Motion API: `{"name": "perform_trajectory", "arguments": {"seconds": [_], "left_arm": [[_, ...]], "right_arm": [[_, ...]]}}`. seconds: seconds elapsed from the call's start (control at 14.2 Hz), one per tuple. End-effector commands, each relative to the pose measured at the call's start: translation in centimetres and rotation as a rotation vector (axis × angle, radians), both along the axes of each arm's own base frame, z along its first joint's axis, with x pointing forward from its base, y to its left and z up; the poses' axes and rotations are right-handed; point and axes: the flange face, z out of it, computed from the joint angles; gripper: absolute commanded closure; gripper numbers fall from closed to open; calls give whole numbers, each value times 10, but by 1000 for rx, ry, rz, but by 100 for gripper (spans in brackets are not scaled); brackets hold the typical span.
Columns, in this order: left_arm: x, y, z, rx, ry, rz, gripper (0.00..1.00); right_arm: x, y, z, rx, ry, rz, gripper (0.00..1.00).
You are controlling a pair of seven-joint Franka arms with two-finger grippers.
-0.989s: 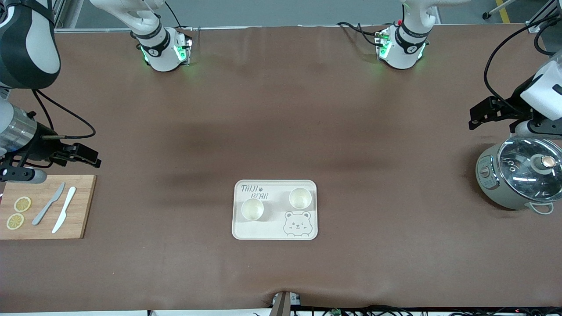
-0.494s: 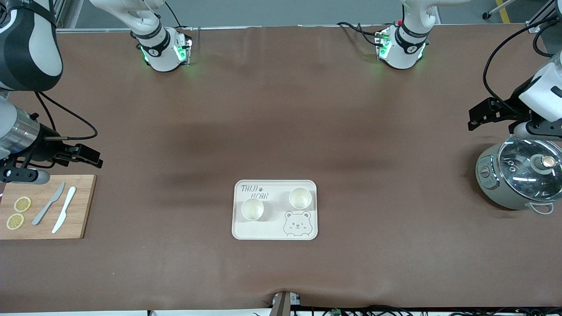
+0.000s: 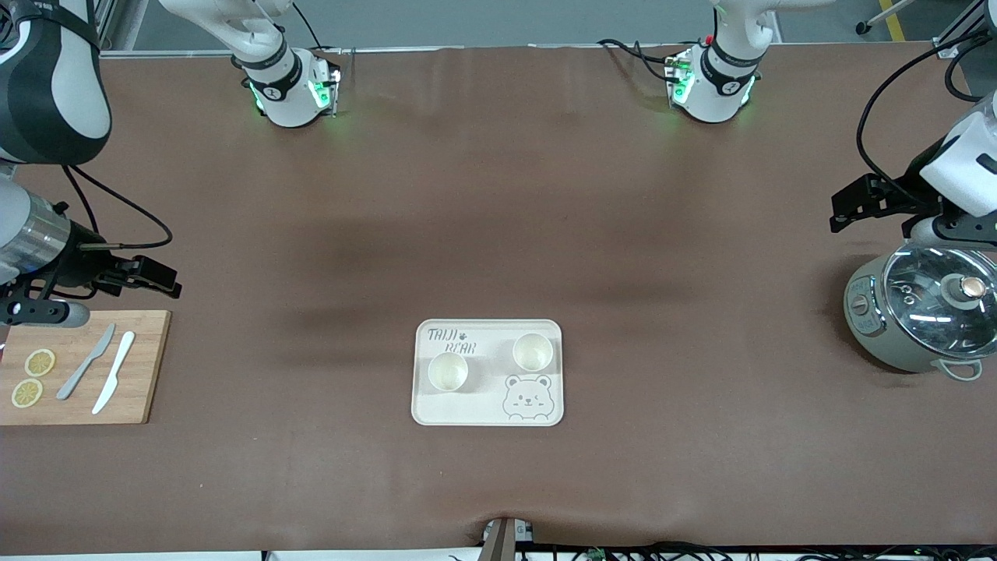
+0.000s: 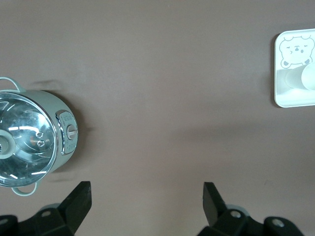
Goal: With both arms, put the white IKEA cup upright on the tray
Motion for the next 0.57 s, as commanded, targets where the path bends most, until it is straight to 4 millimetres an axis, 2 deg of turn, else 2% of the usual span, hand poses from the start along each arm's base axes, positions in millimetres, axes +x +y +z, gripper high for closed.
{"name": "perform_trajectory", "arguments": {"seconds": [0.0,0.49], "left_arm": [[2,0,-1,-25,-4,-14,0],[3,1,-2,-25,-3,-12,0]], "right_arm": [[-1,-3,1,-9,-8,13,0],[-1,-2,-2,-9,-5,14,0]]}}
